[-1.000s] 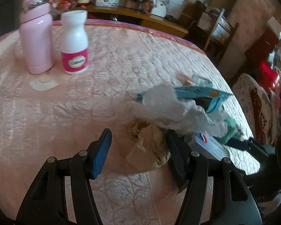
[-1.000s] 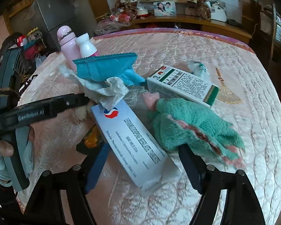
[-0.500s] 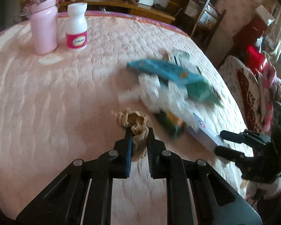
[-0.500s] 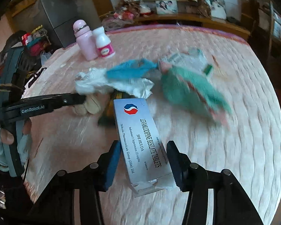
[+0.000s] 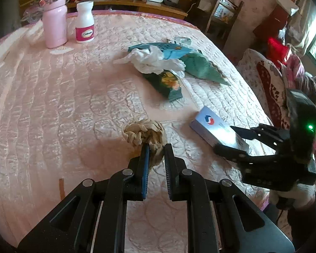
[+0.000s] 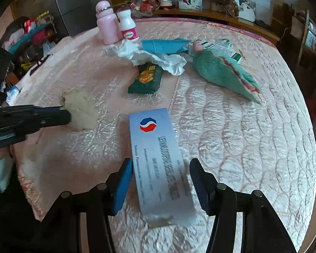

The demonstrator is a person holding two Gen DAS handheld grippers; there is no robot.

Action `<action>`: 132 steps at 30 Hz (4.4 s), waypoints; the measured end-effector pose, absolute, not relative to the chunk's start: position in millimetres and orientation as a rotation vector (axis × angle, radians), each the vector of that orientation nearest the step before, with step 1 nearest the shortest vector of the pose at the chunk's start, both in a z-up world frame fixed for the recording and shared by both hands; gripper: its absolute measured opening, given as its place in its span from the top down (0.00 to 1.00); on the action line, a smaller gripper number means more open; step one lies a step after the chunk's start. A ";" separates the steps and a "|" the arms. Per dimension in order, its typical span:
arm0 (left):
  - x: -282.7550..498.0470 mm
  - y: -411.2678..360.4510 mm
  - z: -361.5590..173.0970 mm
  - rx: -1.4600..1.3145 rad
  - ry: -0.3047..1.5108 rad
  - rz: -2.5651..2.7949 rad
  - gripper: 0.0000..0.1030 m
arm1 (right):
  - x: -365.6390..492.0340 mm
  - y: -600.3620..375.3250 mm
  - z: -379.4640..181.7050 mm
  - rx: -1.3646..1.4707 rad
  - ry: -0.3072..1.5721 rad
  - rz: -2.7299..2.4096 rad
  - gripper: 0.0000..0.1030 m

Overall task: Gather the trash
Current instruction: 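Grasp the crumpled paper with the left tool while the right tool grasps the medicine box, then carry the paper and medicine box to the bucket and open both tools, then move both open tools away from the bucket toward the bed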

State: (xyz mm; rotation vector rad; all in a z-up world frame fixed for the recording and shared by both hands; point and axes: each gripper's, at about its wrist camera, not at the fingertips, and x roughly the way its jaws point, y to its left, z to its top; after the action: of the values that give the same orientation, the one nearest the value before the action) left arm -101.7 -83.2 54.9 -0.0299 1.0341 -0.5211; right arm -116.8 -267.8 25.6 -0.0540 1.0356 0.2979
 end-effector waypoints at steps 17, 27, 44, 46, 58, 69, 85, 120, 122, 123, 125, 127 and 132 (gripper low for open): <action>-85.1 -86.3 45.7 -0.084 0.982 -0.437 0.57 | -126.8 -272.8 27.3 -0.035 1.003 0.272 0.55; -58.4 -83.2 35.0 -0.096 0.977 -0.355 0.58 | -126.2 -278.5 22.8 -0.004 1.007 0.262 0.54; -90.4 -159.0 77.9 -0.042 0.915 -0.559 0.85 | -156.6 -328.2 57.5 0.037 0.910 0.149 0.55; -95.1 -177.4 81.9 -0.018 0.907 -0.585 0.85 | -163.3 -344.2 62.3 0.051 0.899 0.116 0.55; -119.3 -271.5 90.7 0.083 0.883 -0.726 0.85 | -204.4 -440.0 70.3 0.152 0.873 -0.082 0.55; -133.8 -331.7 87.1 0.130 0.896 -0.826 0.85 | -234.3 -492.5 68.1 0.207 0.877 -0.193 0.55; -153.3 -407.5 79.8 0.183 0.931 -0.945 0.85 | -261.7 -554.8 56.6 0.277 0.874 -0.308 0.55; -160.7 -474.6 56.4 0.151 0.998 -1.082 0.58 | -277.7 -634.1 21.2 0.370 0.922 -0.471 0.54; -160.0 -471.8 58.0 0.136 0.989 -1.086 0.48 | -278.8 -637.6 21.0 0.390 0.916 -0.483 0.47; -159.4 -470.7 58.6 0.131 0.989 -1.088 0.48 | -279.8 -639.2 21.2 0.405 0.912 -0.482 0.45; -158.3 -468.7 58.7 0.131 0.991 -1.081 0.48 | -280.0 -639.4 21.7 0.410 0.912 -0.480 0.44; -157.2 -466.3 58.1 0.136 0.993 -1.074 0.48 | -279.5 -637.4 21.9 0.398 0.917 -0.481 0.44; -156.2 -457.0 56.5 0.158 0.980 -1.039 0.48 | -279.4 -631.6 20.6 0.402 0.920 -0.469 0.43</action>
State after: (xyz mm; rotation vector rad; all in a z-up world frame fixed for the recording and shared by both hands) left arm -156.2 -457.0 56.5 0.1579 0.9796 -1.0388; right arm -279.4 -631.6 20.6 0.4016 0.9200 -0.4690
